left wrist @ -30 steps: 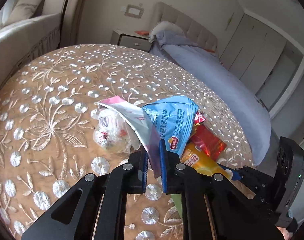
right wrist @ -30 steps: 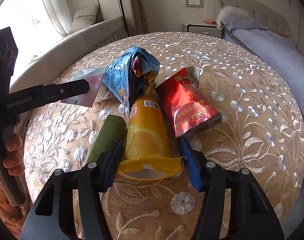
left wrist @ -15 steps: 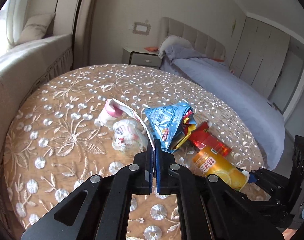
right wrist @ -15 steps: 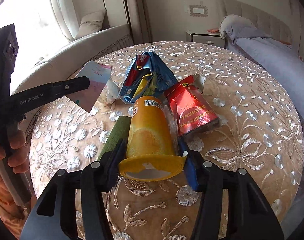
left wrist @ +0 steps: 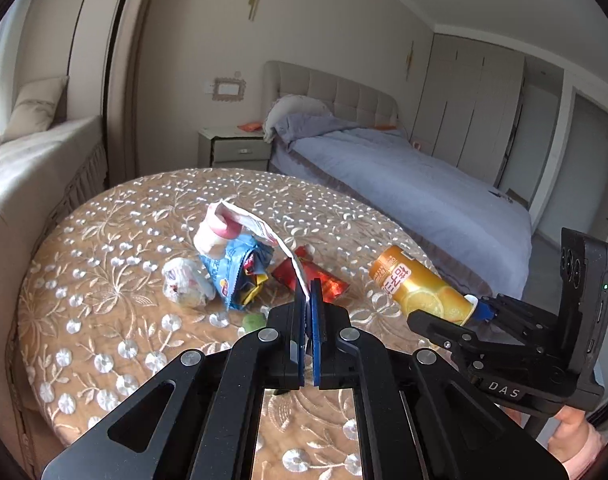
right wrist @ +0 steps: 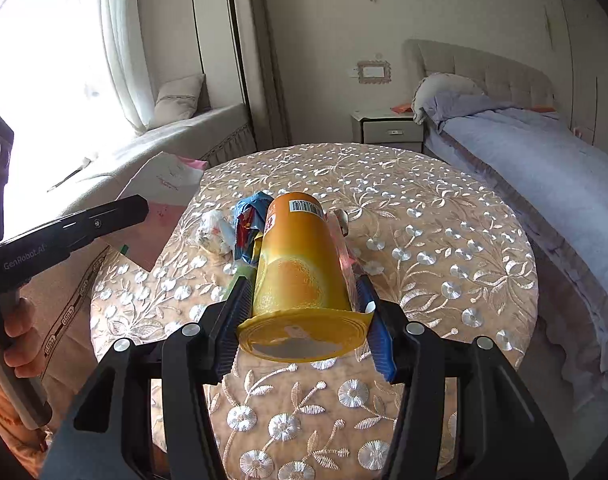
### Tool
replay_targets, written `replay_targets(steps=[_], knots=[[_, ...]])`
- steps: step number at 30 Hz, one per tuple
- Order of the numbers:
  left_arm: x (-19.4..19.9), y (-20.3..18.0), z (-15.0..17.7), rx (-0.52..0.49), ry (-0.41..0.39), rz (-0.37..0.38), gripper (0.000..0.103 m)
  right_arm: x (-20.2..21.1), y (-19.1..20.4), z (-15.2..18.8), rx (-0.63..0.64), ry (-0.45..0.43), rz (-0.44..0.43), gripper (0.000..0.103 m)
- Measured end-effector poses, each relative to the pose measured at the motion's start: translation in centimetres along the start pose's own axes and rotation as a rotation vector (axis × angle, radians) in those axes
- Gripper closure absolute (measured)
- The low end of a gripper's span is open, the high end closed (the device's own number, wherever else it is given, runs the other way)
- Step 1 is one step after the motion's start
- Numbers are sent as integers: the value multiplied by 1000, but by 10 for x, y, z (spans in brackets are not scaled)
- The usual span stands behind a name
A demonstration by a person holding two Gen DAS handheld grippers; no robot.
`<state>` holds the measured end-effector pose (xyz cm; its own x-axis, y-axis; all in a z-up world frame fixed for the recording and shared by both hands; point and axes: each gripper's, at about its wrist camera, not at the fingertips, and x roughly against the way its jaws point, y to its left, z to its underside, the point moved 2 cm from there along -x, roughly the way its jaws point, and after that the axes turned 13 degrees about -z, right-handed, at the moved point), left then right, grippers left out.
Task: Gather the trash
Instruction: 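Carry the wrapper and juice bottle over the bin and open both tools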
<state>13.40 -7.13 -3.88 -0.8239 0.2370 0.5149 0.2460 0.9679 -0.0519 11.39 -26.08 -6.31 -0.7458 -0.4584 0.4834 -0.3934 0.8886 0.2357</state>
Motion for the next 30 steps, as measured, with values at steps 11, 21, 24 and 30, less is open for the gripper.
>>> replay_targets(steps=[11,21,24,30], knots=[[22,-109,39,-158,60,196,102,108,-45,44,-90,-84,194,48],[25,-216,91,-352,152,353,102,186,-88,111,-199,-45,377,48],[16,-244,109,-412,199,387,102,201,-100,134,-228,-14,426,48],[-8,-296,153,-539,312,434,102,215,-128,181,-316,61,501,48]])
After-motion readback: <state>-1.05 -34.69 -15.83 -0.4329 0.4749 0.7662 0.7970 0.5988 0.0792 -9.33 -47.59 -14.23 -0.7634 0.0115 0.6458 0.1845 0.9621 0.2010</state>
